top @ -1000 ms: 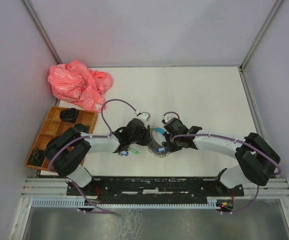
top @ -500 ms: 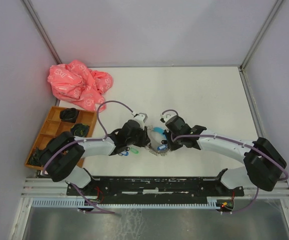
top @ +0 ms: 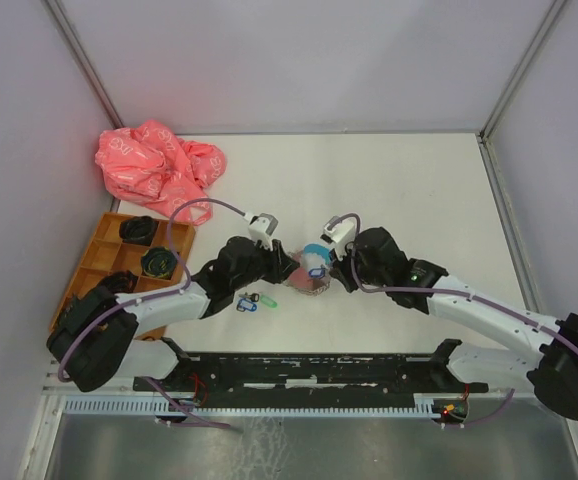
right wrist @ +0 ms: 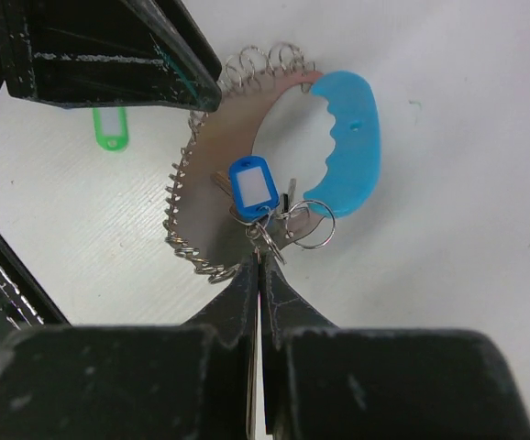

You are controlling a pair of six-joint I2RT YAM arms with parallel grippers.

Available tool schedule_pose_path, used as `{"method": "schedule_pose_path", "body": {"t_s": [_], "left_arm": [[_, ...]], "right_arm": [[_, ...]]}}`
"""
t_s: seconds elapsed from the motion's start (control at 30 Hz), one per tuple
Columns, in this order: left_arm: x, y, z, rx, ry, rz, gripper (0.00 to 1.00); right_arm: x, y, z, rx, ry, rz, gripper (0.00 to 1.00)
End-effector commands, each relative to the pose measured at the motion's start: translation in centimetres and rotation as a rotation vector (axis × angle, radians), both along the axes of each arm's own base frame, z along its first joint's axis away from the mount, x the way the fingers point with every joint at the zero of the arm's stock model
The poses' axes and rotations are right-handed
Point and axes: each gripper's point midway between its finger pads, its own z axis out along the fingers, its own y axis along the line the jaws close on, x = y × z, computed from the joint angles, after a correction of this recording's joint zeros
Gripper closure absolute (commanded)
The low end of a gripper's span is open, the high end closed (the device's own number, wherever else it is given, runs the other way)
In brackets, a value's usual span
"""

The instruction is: Put the keys on the keyring

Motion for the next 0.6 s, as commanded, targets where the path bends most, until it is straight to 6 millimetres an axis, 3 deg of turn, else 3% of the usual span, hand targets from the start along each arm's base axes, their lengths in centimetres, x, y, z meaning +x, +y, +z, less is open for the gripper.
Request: {"method": "schedule_pose_path", "body": {"t_s": [0.0,0.27,0.57], "left_arm": [[-0.2,-1.1,4.6,-0.112,-0.153,-0.080,0.69],[-2.0,-1.0,8.7,-0.162,-0.318,-0.183,0.67],[-3.6,-1.8,8.4,-0.151,-0.407,-0.324,0.53]], "right_arm": [[1.2,2.0,4.7,0.115,-0.230,0.129,0.99],[0.7,2.8,7.1,0.148,-0.340,0.268,0.99],[0.3,4.2,6.4,0.175,-0.338,0.370,0.99]]}}
